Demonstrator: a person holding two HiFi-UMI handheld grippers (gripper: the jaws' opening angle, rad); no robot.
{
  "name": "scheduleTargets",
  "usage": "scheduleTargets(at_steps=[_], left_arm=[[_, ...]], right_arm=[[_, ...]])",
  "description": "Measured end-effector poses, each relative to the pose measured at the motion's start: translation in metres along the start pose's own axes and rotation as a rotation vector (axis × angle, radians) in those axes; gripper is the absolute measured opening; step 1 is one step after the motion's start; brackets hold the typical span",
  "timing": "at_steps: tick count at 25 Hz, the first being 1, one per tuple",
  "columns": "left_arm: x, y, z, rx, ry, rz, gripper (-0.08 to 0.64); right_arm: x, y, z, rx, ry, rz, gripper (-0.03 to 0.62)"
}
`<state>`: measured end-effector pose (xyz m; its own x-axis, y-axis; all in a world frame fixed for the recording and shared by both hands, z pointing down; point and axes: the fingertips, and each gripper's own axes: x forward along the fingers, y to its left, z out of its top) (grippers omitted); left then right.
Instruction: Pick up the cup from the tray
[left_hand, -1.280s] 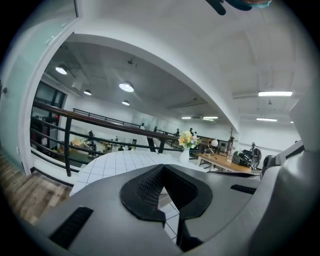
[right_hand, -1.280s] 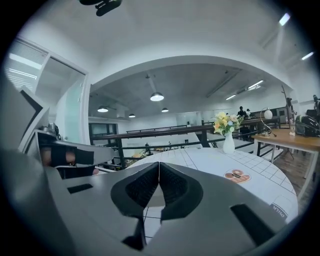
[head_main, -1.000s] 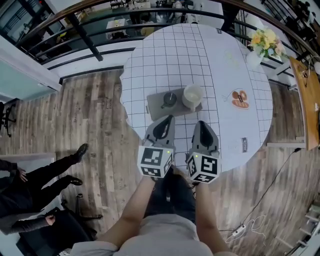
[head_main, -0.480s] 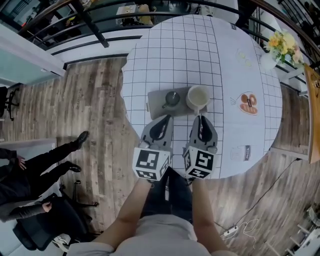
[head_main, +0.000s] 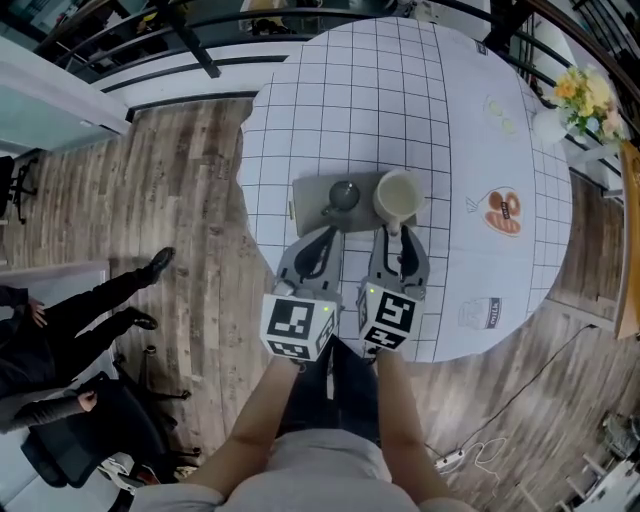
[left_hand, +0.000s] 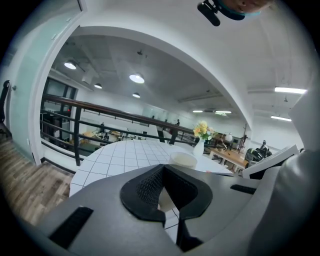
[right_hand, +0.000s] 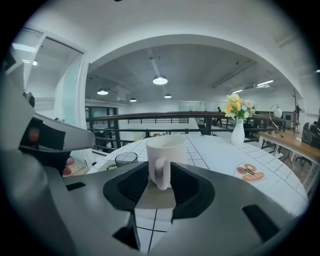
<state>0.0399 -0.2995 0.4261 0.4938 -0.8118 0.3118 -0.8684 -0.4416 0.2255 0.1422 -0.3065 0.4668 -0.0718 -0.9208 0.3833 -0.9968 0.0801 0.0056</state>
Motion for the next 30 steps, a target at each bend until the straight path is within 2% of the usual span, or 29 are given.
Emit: scheduleTargets(at_steps=[12, 17, 30], left_arm=[[0.005, 0.0, -0.004, -0.005, 0.012, -0.004, 0.008], [0.003, 0.003, -0.008, -0.007, 0.023, 0.0, 0.008], [0.0, 0.007, -0.01, -0.018, 0.021, 0.022, 0.008]], right_arm=[[0.012, 0.003, -0.003, -0.026, -0.006, -0.015, 0.112], [0.015, -0.003, -0.004, -0.036, -0.004, -0.05, 0.049], [0.015, -0.007, 0.005, 0.021, -0.038, 0.0, 0.04]])
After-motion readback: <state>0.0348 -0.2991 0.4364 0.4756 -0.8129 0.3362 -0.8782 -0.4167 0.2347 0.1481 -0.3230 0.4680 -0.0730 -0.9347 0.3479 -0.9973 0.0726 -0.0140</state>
